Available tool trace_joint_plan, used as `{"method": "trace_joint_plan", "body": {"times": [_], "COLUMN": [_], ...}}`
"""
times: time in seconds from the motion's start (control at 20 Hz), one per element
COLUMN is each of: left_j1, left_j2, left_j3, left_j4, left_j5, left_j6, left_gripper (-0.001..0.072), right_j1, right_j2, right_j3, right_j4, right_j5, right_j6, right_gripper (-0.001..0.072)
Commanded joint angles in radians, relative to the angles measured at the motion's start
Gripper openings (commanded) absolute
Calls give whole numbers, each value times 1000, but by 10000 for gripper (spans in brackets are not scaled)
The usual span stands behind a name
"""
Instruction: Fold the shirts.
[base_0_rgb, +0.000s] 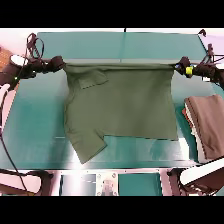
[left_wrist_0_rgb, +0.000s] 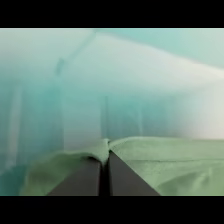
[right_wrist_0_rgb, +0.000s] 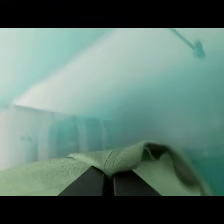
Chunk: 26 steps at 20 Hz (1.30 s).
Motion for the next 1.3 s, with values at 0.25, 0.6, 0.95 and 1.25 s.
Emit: {"method": "trace_joint_plan", "body": {"times": [0.25, 0.6, 0.95, 1.25], "left_j1": [-3, -3, -11, -24], "left_j2": [-27, -101, -184, -190], "left_j3": [76, 28, -28, 27], "left_j4": [-1, 108, 79, 77], "left_j5": [79, -159, -194, -358], "left_j6": [40, 29, 5, -40], "left_gripper": [26, 26, 26, 497], "right_j1": [37, 34, 34, -1], "right_j2": [-89, -92, -92, -82], "right_j3": [159, 101, -66, 31], "right_j4": [18, -373, -377, -385], "right_j5": [-55, 127, 123, 282], "right_j6": [0, 158, 158, 242], "right_gripper": [17, 16, 16, 293]}}
